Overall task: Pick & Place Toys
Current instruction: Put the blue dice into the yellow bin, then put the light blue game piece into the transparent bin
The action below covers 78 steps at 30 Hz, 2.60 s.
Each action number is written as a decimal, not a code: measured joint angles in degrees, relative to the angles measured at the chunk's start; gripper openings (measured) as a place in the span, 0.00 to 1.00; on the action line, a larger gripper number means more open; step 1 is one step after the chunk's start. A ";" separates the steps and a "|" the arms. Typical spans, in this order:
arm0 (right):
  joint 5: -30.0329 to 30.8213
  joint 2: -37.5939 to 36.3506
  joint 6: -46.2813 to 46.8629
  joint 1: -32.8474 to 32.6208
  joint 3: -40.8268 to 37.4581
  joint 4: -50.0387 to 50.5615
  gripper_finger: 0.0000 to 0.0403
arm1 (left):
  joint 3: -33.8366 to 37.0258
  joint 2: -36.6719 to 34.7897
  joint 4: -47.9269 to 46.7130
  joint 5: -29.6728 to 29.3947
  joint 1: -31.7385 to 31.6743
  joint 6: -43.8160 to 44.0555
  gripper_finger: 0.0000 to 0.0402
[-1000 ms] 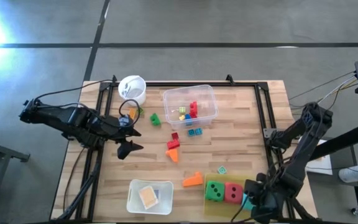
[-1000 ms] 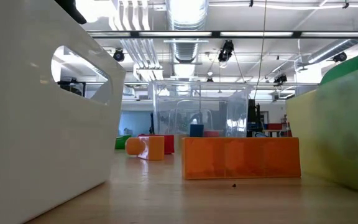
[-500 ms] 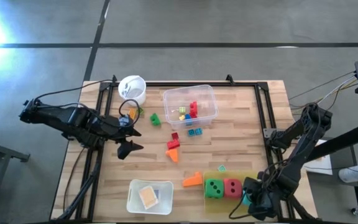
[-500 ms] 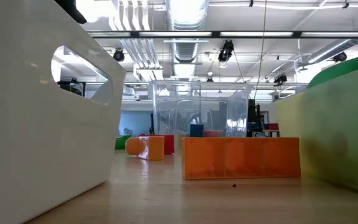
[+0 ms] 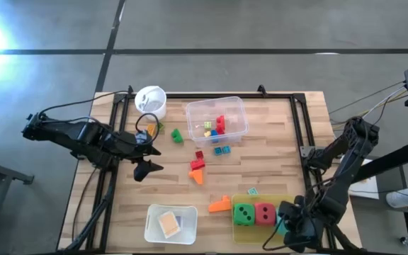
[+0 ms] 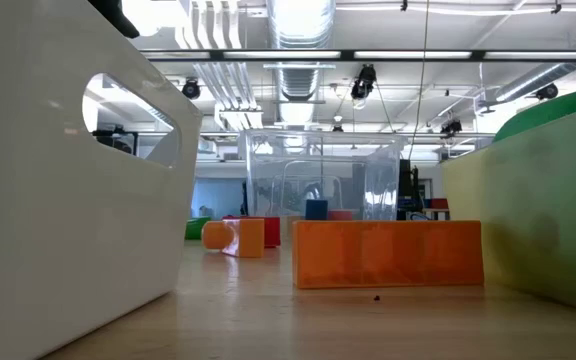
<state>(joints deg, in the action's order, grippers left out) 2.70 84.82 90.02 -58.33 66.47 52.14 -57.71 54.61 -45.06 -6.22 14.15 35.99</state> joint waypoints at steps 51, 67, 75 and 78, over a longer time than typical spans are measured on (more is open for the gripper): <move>5.67 -8.11 0.74 1.97 -4.67 3.33 0.02 | 0.00 0.00 0.04 -1.31 -0.04 8.44 0.82; 15.68 -10.25 3.96 1.69 -11.59 7.63 0.02 | 0.02 0.02 0.03 -9.31 -0.04 37.89 0.82; 16.77 -12.67 12.36 1.71 -15.53 6.87 0.02 | 0.00 2.48 0.21 -10.53 -1.53 36.27 0.82; 16.82 -14.62 15.26 1.71 -17.07 4.23 0.02 | 0.00 4.75 0.24 -9.43 -1.90 33.48 0.82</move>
<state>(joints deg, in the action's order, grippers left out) 19.52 70.20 105.28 -56.62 49.40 56.37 -57.71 59.36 -44.82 -15.65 12.26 69.47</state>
